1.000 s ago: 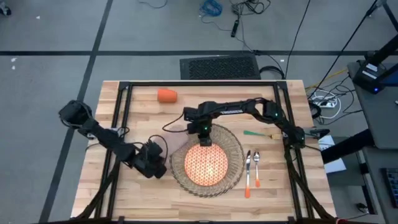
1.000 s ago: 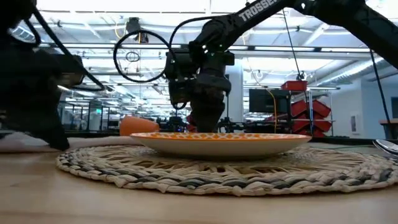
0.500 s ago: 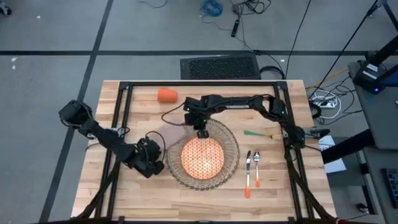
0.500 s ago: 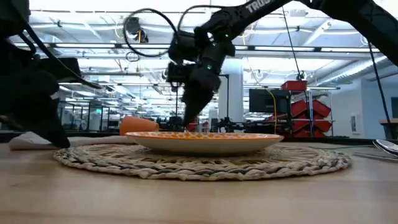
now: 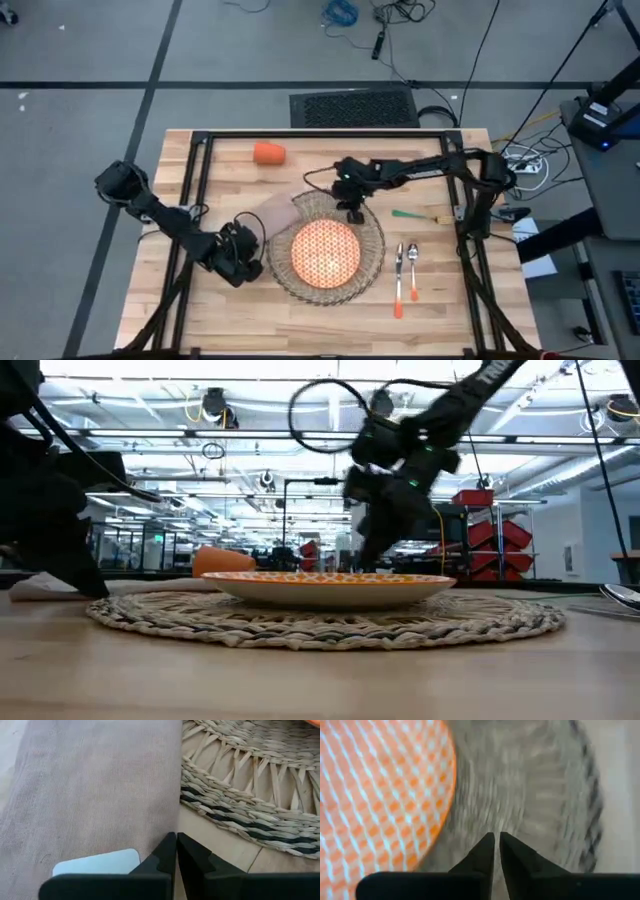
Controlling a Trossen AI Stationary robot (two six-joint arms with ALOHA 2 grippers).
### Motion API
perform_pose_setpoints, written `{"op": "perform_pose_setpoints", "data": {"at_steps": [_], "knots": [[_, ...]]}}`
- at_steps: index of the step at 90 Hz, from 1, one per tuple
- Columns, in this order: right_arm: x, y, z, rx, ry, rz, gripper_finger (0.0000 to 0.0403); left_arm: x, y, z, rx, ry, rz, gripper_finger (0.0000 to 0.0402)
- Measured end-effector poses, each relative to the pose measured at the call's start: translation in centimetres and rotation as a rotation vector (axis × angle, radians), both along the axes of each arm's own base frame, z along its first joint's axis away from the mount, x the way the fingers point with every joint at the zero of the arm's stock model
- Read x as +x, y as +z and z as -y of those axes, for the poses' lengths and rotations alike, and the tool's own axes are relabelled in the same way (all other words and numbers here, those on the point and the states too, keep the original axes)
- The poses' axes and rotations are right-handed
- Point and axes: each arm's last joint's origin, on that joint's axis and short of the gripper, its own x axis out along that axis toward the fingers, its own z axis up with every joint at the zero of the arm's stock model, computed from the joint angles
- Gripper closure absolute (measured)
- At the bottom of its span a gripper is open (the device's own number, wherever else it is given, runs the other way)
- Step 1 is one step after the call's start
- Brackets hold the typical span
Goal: Set table place
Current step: Put the white napkin on the table to the left of the brown mat
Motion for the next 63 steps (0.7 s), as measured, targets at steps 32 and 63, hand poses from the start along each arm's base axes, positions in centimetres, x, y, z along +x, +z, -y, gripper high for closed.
{"op": "perform_pose_setpoints", "data": {"at_steps": [32,63], "knots": [[-3.1,-3.2,-1.6,0.051,-0.073,-0.074,0.0385,0.1,0.0,0.1,-0.013,-0.001,0.012,0.0398],[-3.9,-4.0,-3.6,0.089,-0.034,-0.143,0.0385,0.2,0.0,0.1,-0.021,-0.002,0.013,0.0398]]}}
